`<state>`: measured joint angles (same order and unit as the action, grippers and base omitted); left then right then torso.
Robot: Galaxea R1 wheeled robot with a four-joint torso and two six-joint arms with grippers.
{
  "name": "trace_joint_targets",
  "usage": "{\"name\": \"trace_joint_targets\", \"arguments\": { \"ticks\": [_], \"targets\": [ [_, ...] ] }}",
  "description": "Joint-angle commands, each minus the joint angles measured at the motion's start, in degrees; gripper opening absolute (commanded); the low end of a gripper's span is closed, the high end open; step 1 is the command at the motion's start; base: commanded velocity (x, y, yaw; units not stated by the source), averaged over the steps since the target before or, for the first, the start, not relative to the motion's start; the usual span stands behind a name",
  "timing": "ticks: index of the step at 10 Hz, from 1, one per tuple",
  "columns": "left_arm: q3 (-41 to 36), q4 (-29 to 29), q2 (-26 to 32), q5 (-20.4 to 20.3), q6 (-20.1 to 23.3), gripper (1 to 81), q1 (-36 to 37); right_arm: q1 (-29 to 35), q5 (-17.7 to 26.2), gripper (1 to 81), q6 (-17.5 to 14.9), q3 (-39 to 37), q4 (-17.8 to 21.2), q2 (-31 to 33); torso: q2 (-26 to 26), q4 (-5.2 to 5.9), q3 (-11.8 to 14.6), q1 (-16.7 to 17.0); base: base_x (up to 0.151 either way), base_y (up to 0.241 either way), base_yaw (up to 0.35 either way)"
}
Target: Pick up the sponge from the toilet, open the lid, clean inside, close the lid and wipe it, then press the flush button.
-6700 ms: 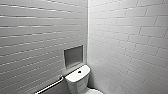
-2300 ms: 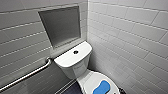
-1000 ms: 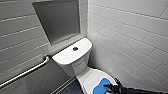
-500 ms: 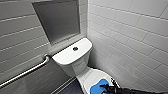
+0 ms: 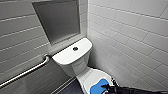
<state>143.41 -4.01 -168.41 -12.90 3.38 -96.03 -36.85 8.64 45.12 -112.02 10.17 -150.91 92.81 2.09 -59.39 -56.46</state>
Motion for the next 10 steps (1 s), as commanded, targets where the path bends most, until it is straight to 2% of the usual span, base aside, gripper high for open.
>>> {"name": "trace_joint_targets", "arguments": {
  "ticks": [1, 6, 8, 10],
  "targets": [
    [-0.41, 0.14, 0.27, 4.46, 0.31, 81.1, -1.76, 7.53, 2.52, 81.1, 0.59, -0.11, 1.18, -0.2, 0.0, 0.0, 0.0, 0.0, 0.0, 0.0, 0.0],
    [-0.32, 0.23, 0.35, 4.46, 0.23, 81.1, -1.76, 5.25, 1.55, 81.1, -0.21, -9.96, -1.91, -6.8, 0.0, 0.0, 0.0, 0.0, 0.0, 0.0, 0.0],
    [-0.32, 0.23, 0.44, 4.46, 0.23, 81.1, -1.75, 3.58, -4.25, 81.1, -0.38, -10.31, -2.43, -7.15, 0.0, 0.0, 0.0, 0.0, 0.0, 0.0, 0.0],
    [-0.32, 0.23, 0.53, 4.46, 0.23, 81.1, -1.76, 1.3, -9.26, 81.1, -0.47, -8.47, -6.65, -6.71, 0.0, 0.0, 0.0, 0.0, 0.0, 0.0, 0.0]
  ]
}}
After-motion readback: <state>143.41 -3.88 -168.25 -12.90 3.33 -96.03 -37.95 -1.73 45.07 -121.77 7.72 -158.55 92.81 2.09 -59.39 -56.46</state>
